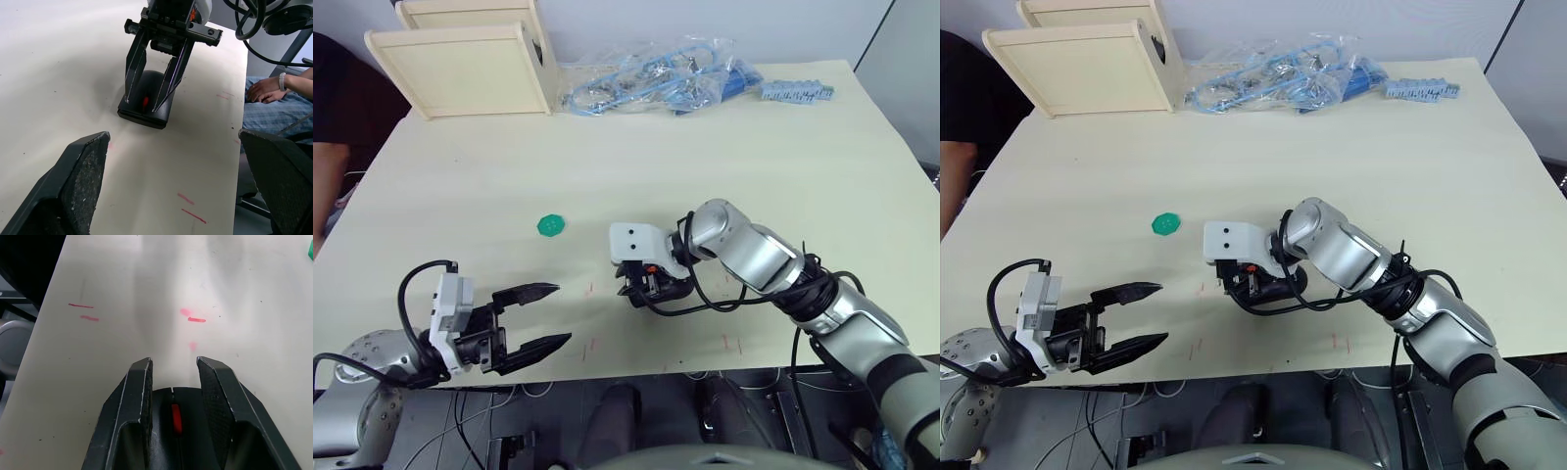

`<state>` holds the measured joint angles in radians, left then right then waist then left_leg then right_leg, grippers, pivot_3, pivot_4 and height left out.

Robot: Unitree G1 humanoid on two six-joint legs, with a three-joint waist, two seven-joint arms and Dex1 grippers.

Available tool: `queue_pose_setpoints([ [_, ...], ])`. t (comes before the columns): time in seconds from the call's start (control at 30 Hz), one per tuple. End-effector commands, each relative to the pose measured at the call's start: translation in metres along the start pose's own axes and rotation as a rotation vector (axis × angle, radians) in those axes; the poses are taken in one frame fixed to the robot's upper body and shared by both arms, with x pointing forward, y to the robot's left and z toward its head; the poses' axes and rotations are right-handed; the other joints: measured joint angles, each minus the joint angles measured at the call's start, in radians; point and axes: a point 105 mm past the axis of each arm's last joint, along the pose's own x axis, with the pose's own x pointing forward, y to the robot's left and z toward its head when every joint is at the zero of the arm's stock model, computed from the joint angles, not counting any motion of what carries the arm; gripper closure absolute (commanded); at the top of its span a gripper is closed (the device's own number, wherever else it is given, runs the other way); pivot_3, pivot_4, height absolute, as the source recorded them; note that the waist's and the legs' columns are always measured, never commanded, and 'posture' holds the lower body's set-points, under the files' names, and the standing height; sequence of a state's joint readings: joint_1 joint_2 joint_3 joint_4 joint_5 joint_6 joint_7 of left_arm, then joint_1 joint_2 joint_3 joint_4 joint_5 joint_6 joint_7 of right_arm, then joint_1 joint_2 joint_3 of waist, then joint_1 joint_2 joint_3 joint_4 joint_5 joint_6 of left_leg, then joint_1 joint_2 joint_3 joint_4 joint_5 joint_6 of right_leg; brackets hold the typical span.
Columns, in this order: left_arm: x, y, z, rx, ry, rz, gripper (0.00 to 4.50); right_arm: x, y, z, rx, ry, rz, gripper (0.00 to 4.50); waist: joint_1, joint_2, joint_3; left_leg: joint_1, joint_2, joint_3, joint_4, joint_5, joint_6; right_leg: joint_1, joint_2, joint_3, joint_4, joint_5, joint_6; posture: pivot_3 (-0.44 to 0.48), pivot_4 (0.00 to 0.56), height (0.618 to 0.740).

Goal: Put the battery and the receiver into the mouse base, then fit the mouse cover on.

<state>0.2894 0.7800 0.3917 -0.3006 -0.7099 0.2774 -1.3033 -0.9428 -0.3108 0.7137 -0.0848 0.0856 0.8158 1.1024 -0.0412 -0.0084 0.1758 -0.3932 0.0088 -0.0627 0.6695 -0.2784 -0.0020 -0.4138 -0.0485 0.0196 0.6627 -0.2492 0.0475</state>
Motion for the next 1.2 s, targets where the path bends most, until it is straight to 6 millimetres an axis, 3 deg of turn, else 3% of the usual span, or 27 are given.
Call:
queue_pose_setpoints([
  [0.03,-0.003,0.000,0.007,0.037,-0.007,0.010,0.00,0.000,-0.003,0.001,-0.030,0.002,-0.014,2.99,0.000,0.000,0.000,0.000,0.000,0.000,0.000,0.000,0.000,0.000,0.000,0.000,0.000,0.000,0.000,0.000,0.150,0.740],
  [0.33,-0.003,-0.001,0.006,0.035,-0.007,0.011,0.00,0.005,-0.001,-0.009,0.002,0.024,0.005,2.99,0.000,0.000,0.000,0.000,0.000,0.000,0.000,0.000,0.000,0.000,0.000,0.000,0.000,0.000,0.000,0.000,0.150,0.740],
  [0.6,-0.002,-0.001,0.005,0.033,-0.006,0.012,0.00,0.012,0.004,-0.035,0.051,0.090,0.030,2.99,0.000,0.000,0.000,0.000,0.000,0.000,0.000,0.000,0.000,0.000,0.000,0.000,0.000,0.000,0.000,0.000,0.150,0.740],
  [1.0,-0.002,0.000,0.004,0.034,-0.006,0.012,0.00,0.014,0.005,-0.056,0.127,0.139,0.062,2.99,0.004,-0.001,-0.001,0.003,-0.001,0.000,0.000,0.000,0.000,0.002,0.000,0.000,0.000,0.000,0.000,0.000,0.150,0.740],
  [1.07,-0.001,0.000,0.004,0.034,-0.008,0.013,0.00,0.016,0.004,-0.057,0.142,0.126,0.061,2.99,0.004,-0.001,-0.001,0.003,-0.001,0.000,0.000,0.000,0.000,0.002,0.000,0.000,0.000,0.000,0.000,0.000,0.150,0.740],
  [1.2,-0.001,0.001,0.005,0.037,-0.009,0.016,0.00,0.013,-0.001,-0.037,0.104,0.011,0.042,2.99,0.006,-0.001,-0.001,0.003,-0.001,0.000,0.000,0.000,0.000,0.003,0.000,0.000,0.000,0.000,0.000,0.000,0.150,0.740],
])
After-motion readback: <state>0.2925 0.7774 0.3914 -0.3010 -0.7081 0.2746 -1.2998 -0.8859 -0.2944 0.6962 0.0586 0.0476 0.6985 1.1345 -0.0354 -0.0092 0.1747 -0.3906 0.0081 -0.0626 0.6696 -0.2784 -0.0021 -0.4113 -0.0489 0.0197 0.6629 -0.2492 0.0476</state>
